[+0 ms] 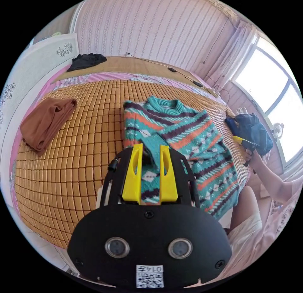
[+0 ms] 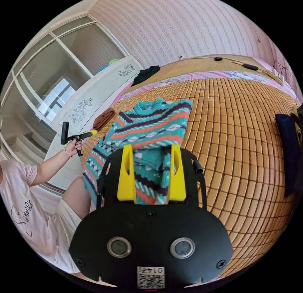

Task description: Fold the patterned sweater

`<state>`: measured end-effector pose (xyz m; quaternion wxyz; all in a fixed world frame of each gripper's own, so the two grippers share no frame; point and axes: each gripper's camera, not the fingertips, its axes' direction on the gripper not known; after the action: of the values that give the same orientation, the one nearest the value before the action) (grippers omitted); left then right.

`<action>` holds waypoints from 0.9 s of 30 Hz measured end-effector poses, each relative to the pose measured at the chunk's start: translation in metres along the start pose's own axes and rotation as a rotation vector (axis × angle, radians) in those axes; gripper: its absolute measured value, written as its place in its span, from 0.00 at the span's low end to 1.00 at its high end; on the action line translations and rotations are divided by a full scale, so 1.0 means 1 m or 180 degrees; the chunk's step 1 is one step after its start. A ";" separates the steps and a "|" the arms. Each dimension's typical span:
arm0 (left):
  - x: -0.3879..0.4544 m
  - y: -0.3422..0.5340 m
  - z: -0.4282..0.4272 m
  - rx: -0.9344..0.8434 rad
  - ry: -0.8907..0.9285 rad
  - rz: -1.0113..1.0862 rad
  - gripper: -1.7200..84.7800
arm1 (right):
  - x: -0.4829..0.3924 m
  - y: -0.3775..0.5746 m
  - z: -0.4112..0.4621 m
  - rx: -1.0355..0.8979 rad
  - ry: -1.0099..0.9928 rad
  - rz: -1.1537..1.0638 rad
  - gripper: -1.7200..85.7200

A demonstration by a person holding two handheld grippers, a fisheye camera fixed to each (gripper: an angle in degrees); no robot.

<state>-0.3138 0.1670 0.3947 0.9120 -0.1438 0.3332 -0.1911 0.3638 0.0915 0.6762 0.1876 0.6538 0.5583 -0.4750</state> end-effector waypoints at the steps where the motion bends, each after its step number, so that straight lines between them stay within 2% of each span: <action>1: -0.014 -0.017 0.004 0.0012 0.0084 -0.0120 0.13 | 0.004 -0.024 0.014 -0.0090 0.0120 -0.0008 0.21; 5: -0.035 -0.058 0.021 -0.0068 -0.0098 -0.0240 0.14 | 0.020 -0.090 0.065 -0.0432 0.0556 0.0154 0.20; 8: -0.049 -0.079 0.039 -0.0235 -0.0173 -0.0413 0.16 | 0.029 -0.117 0.096 -0.0575 0.0548 0.0361 0.20; 10: -0.062 -0.089 0.054 -0.0514 -0.0007 -0.0686 0.17 | 0.032 -0.128 0.115 -0.0764 0.0508 0.0509 0.18; 13: -0.071 -0.092 0.056 -0.0662 -0.0161 -0.0822 0.14 | 0.028 -0.140 0.137 -0.1076 0.0656 0.0652 0.15; 15: -0.073 -0.092 0.048 -0.0638 -0.0064 -0.0840 0.10 | 0.020 -0.145 0.139 -0.1121 0.0774 0.0570 0.12; 21: -0.062 -0.088 -0.018 -0.0082 0.0254 -0.0653 0.08 | 0.001 -0.159 0.090 -0.0434 0.0342 0.0555 0.09; 27: -0.037 -0.020 -0.114 0.0350 0.0528 0.0160 0.08 | -0.079 -0.100 0.015 -0.0026 0.0216 -0.0446 0.10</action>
<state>-0.4210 0.1507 0.3387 0.8923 -0.0688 0.4001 -0.1973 0.2730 0.0671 0.7632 0.1376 0.6280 0.6107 -0.4623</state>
